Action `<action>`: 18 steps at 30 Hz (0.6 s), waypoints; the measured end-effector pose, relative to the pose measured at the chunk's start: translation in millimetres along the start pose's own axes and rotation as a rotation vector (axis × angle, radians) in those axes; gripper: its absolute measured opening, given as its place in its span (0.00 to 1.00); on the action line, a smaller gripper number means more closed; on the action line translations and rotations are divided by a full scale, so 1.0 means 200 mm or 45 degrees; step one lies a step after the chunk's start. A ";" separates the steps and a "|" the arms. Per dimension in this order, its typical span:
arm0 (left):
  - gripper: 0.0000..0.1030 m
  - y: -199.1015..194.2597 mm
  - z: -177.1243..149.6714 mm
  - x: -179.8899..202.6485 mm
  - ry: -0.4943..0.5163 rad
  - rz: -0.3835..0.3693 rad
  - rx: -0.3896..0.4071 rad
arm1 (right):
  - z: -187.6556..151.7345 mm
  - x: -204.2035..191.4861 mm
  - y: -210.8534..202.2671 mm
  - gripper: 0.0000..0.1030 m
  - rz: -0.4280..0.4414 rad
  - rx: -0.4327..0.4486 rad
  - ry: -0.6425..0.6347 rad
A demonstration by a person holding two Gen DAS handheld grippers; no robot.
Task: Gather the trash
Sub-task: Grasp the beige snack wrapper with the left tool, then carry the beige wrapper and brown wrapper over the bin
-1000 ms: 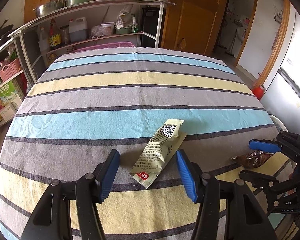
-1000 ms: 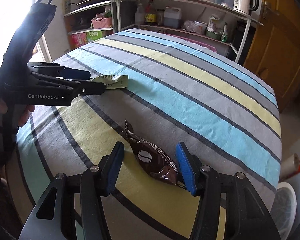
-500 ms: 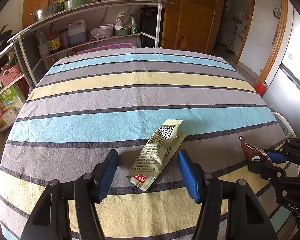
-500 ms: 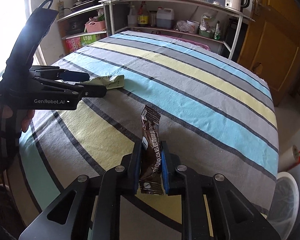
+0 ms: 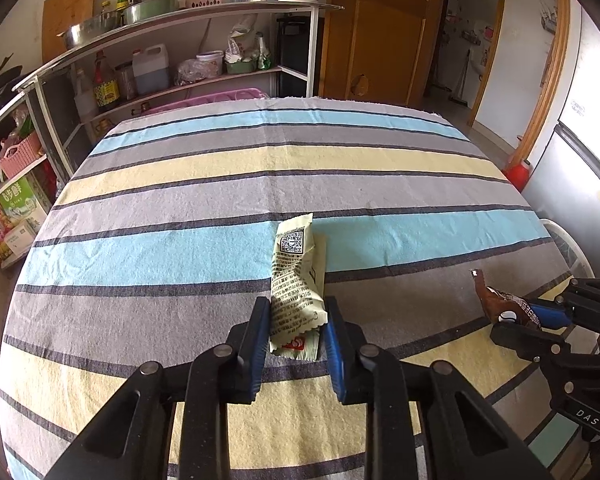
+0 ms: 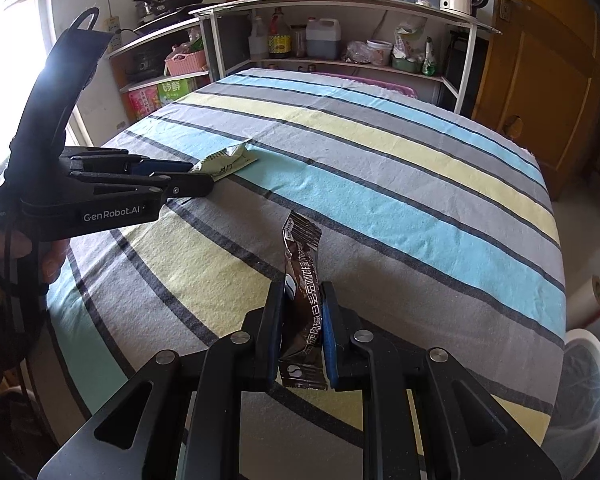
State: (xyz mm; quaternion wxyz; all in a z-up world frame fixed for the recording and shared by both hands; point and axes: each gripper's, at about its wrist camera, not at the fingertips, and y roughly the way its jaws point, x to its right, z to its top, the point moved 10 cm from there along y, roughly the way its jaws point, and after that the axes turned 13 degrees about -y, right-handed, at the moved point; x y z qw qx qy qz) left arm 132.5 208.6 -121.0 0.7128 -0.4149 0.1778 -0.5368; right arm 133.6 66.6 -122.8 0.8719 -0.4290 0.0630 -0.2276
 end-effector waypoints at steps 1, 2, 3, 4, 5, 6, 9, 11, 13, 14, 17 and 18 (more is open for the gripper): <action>0.25 -0.01 0.00 0.00 -0.004 0.000 0.004 | 0.00 0.01 -0.01 0.18 0.001 0.006 0.008; 0.25 -0.01 0.00 0.00 -0.003 -0.006 0.006 | 0.00 0.01 -0.01 0.18 -0.004 0.009 0.019; 0.25 -0.02 0.00 0.01 0.000 -0.011 0.009 | 0.00 0.02 -0.01 0.18 -0.009 0.013 0.029; 0.25 -0.03 0.00 0.01 0.002 -0.009 0.017 | 0.00 0.03 -0.02 0.18 -0.008 0.023 0.040; 0.25 -0.04 0.01 0.02 0.008 -0.009 0.025 | 0.00 0.04 -0.03 0.18 -0.007 0.029 0.050; 0.25 -0.05 0.01 0.03 0.012 -0.013 0.028 | 0.00 0.04 -0.03 0.18 -0.012 0.030 0.058; 0.25 -0.09 0.01 0.05 0.014 -0.031 0.039 | 0.01 0.04 -0.05 0.18 -0.014 0.045 0.078; 0.25 -0.11 0.00 0.07 0.017 -0.043 0.047 | 0.02 0.04 -0.07 0.18 -0.015 0.059 0.090; 0.25 -0.14 0.00 0.09 0.027 -0.049 0.053 | 0.03 0.04 -0.09 0.18 -0.018 0.074 0.103; 0.25 -0.15 0.00 0.11 0.031 -0.055 0.060 | 0.03 0.05 -0.10 0.18 -0.022 0.080 0.112; 0.25 -0.20 0.01 0.15 0.047 -0.073 0.080 | 0.04 0.06 -0.15 0.18 -0.037 0.109 0.138; 0.25 -0.22 0.02 0.17 0.055 -0.082 0.087 | 0.04 0.07 -0.16 0.18 -0.039 0.117 0.150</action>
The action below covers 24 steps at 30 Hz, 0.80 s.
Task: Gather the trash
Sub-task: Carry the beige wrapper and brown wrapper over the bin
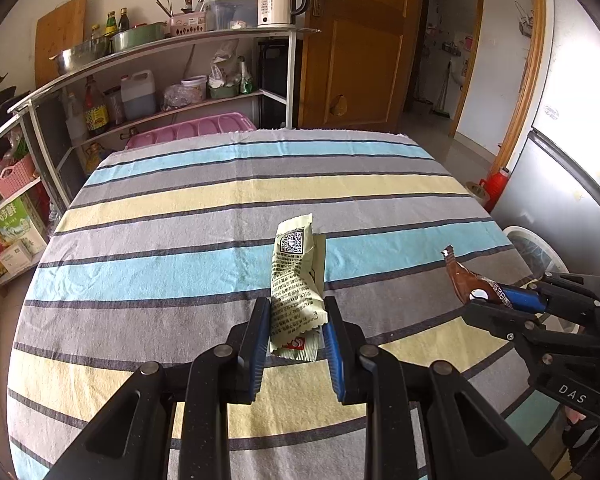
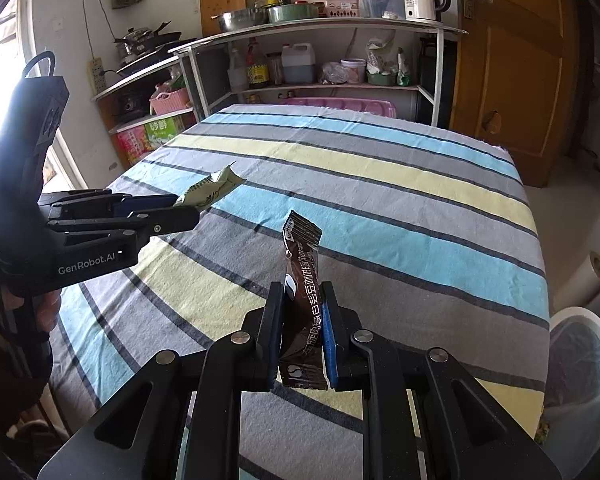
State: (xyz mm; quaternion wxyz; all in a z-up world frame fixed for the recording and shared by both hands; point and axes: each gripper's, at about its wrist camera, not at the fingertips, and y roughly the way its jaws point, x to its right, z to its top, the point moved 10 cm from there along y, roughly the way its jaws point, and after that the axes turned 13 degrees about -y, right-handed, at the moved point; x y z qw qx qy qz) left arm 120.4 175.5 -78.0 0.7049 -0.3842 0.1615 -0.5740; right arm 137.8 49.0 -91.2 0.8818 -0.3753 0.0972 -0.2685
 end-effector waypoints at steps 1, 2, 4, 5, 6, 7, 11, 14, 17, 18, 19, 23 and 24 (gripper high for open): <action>0.25 -0.02 0.01 0.02 0.009 -0.008 0.009 | 0.00 0.01 -0.02 0.18 -0.002 0.005 0.014; 0.25 -0.04 0.01 0.05 0.017 -0.016 0.021 | 0.00 0.04 -0.06 0.18 -0.021 0.029 0.047; 0.25 -0.06 0.03 0.10 0.034 -0.037 0.034 | 0.00 0.06 -0.08 0.18 -0.028 0.040 0.065; 0.25 -0.08 0.04 0.13 0.040 -0.050 0.042 | 0.00 0.08 -0.11 0.18 -0.036 0.050 0.080; 0.25 -0.09 0.04 0.16 0.051 -0.059 0.047 | 0.00 0.10 -0.13 0.18 -0.045 0.062 0.092; 0.26 -0.09 0.05 0.19 0.064 -0.067 0.050 | 0.00 0.12 -0.16 0.18 -0.056 0.072 0.098; 0.25 -0.12 0.06 0.32 0.105 -0.106 0.061 | -0.03 0.19 -0.27 0.18 -0.107 0.094 0.124; 0.26 -0.13 0.07 0.43 0.132 -0.145 0.063 | -0.07 0.27 -0.36 0.18 -0.171 0.105 0.162; 0.26 -0.14 0.07 0.56 0.173 -0.184 0.067 | -0.09 0.32 -0.42 0.18 -0.206 0.118 0.184; 0.26 -0.14 0.08 0.61 0.190 -0.198 0.073 | -0.10 0.36 -0.46 0.18 -0.227 0.125 0.197; 0.26 -0.13 0.08 0.67 0.205 -0.220 0.072 | -0.12 0.43 -0.53 0.18 -0.272 0.141 0.231; 0.26 -0.12 0.07 0.91 0.263 -0.325 0.046 | -0.19 0.55 -0.63 0.18 -0.347 0.146 0.293; 0.26 -0.12 0.06 0.97 0.281 -0.344 0.039 | -0.21 0.59 -0.66 0.18 -0.364 0.146 0.312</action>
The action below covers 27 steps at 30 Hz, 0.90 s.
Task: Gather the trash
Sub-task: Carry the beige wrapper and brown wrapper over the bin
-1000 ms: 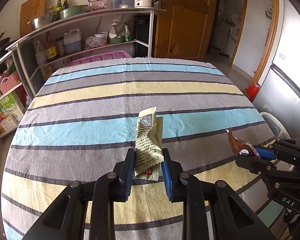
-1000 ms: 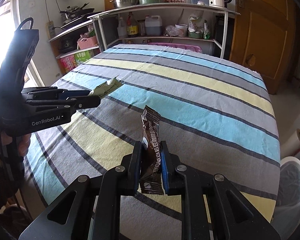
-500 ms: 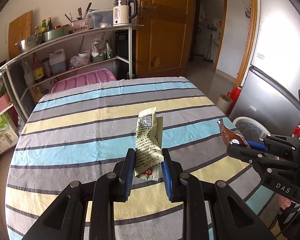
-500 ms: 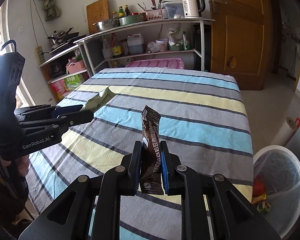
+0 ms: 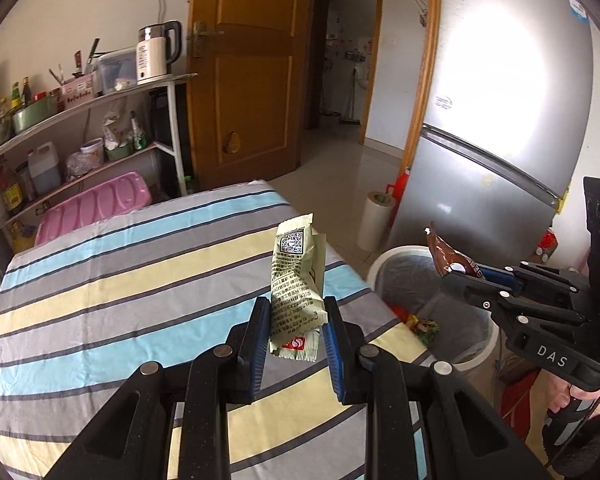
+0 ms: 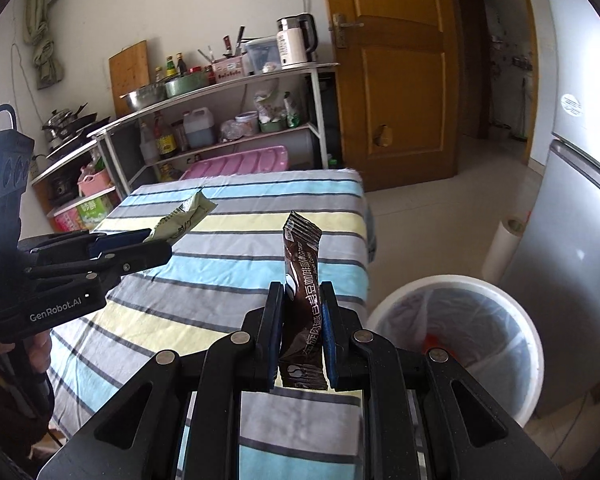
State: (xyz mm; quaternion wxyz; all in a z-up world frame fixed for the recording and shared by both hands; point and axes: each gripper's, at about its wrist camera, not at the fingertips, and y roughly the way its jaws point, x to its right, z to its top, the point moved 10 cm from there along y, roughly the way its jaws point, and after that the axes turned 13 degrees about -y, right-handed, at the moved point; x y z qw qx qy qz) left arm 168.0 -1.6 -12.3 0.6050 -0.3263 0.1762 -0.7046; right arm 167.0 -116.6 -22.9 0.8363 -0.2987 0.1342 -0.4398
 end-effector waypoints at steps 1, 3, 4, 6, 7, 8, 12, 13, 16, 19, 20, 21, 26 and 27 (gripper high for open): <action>0.26 0.02 0.00 0.05 0.015 -0.018 -0.004 | -0.01 0.05 -0.02 0.18 -0.023 -0.001 0.016; 0.26 0.06 0.01 0.14 0.036 -0.055 -0.023 | -0.03 0.14 -0.05 0.18 -0.066 -0.005 0.049; 0.26 0.08 0.01 0.18 0.042 -0.071 -0.033 | -0.04 0.18 -0.07 0.18 -0.086 -0.009 0.063; 0.26 0.12 0.02 0.25 0.056 -0.092 -0.044 | -0.06 0.26 -0.11 0.18 -0.123 -0.010 0.082; 0.26 0.14 0.03 0.29 0.070 -0.102 -0.048 | -0.07 0.29 -0.13 0.18 -0.137 -0.012 0.089; 0.26 0.16 0.03 0.32 0.076 -0.110 -0.053 | -0.08 0.32 -0.15 0.18 -0.152 -0.012 0.097; 0.26 0.22 0.04 0.46 0.108 -0.151 -0.072 | -0.10 0.43 -0.21 0.18 -0.209 -0.011 0.125; 0.26 0.24 0.04 0.49 0.116 -0.165 -0.081 | -0.10 0.46 -0.23 0.18 -0.217 -0.012 0.131; 0.26 0.31 0.04 0.58 0.127 -0.193 -0.102 | -0.11 0.56 -0.27 0.18 -0.253 -0.008 0.154; 0.26 0.38 0.01 0.65 0.145 -0.219 -0.134 | -0.15 0.64 -0.28 0.18 -0.302 -0.028 0.186; 0.26 0.41 -0.02 0.67 0.149 -0.228 -0.151 | -0.17 0.66 -0.27 0.18 -0.302 -0.036 0.193; 0.26 0.44 -0.04 0.69 0.153 -0.228 -0.168 | -0.19 0.68 -0.26 0.18 -0.296 -0.049 0.208; 0.26 0.59 -0.17 0.72 0.191 -0.180 -0.238 | -0.34 0.76 -0.18 0.18 -0.303 -0.131 0.266; 0.26 0.61 -0.19 0.71 0.187 -0.181 -0.256 | -0.37 0.77 -0.16 0.18 -0.301 -0.153 0.270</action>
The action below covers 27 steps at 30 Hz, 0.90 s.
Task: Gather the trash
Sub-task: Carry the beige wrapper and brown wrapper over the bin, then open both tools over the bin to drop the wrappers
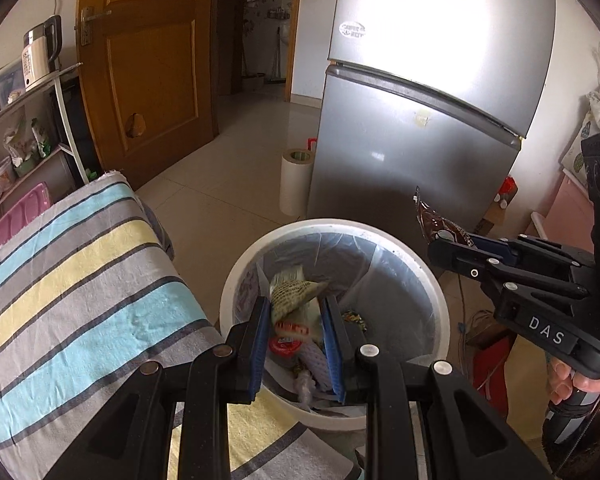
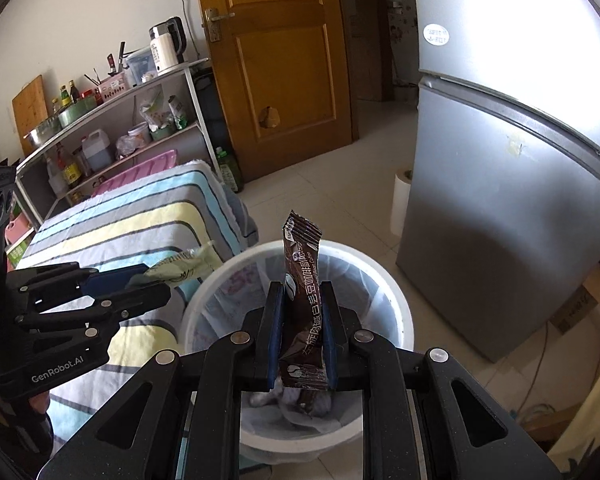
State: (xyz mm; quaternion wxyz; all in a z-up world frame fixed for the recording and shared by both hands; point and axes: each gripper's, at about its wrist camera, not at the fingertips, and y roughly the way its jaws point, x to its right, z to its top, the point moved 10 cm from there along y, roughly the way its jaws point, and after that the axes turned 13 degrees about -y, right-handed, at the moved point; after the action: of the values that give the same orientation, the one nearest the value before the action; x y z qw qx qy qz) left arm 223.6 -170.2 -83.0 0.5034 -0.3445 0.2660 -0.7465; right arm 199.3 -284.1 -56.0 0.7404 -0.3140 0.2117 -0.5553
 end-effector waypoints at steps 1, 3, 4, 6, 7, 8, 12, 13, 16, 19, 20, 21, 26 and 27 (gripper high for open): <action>0.26 0.03 -0.01 0.00 -0.010 -0.011 -0.016 | -0.02 0.01 0.02 0.18 0.003 -0.022 -0.001; 0.26 0.06 -0.03 0.00 -0.017 0.000 -0.031 | -0.06 0.03 0.07 0.18 -0.015 -0.055 -0.013; 0.26 0.08 -0.03 0.00 -0.012 0.005 -0.035 | -0.08 0.04 0.09 0.18 -0.017 -0.069 -0.014; 0.26 0.11 -0.05 0.00 -0.004 0.011 -0.052 | -0.12 0.06 0.14 0.18 -0.010 -0.103 0.007; 0.26 0.12 -0.06 0.01 0.001 0.013 -0.059 | -0.12 0.06 0.14 0.18 -0.010 -0.103 0.007; 0.26 0.13 -0.06 0.01 -0.003 0.015 -0.065 | -0.14 0.07 0.17 0.18 -0.003 -0.125 0.003; 0.26 0.15 -0.07 0.00 -0.011 0.017 -0.069 | -0.16 0.08 0.19 0.18 -0.007 -0.146 -0.014; 0.26 0.15 -0.07 0.00 -0.018 0.018 -0.072 | -0.17 0.09 0.19 0.18 -0.015 -0.149 -0.018; 0.26 0.15 -0.06 0.00 -0.021 0.028 -0.070 | -0.17 0.09 0.19 0.29 -0.016 -0.154 -0.011; 0.27 0.13 -0.06 -0.01 -0.025 0.042 -0.059 | -0.17 0.08 0.19 0.36 -0.019 -0.146 -0.006; 0.27 0.13 -0.06 -0.01 -0.026 0.041 -0.056 | -0.16 0.08 0.19 0.36 -0.016 -0.143 -0.004; 0.27 0.12 -0.05 -0.01 -0.035 0.038 -0.053 | -0.16 0.08 0.18 0.36 -0.019 -0.137 -0.003; 0.31 0.02 -0.04 -0.01 -0.041 0.035 -0.011 | -0.13 0.05 0.11 0.37 -0.036 -0.095 -0.001; 0.31 0.00 -0.04 -0.02 -0.046 0.037 -0.002 | -0.12 0.05 0.09 0.37 -0.036 -0.082 0.001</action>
State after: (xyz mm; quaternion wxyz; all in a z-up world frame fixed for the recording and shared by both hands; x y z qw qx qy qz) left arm 217.7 -166.6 -88.6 0.5186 -0.3544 0.2625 -0.7324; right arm 198.1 -295.2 -85.2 0.7219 -0.3402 0.2254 -0.5589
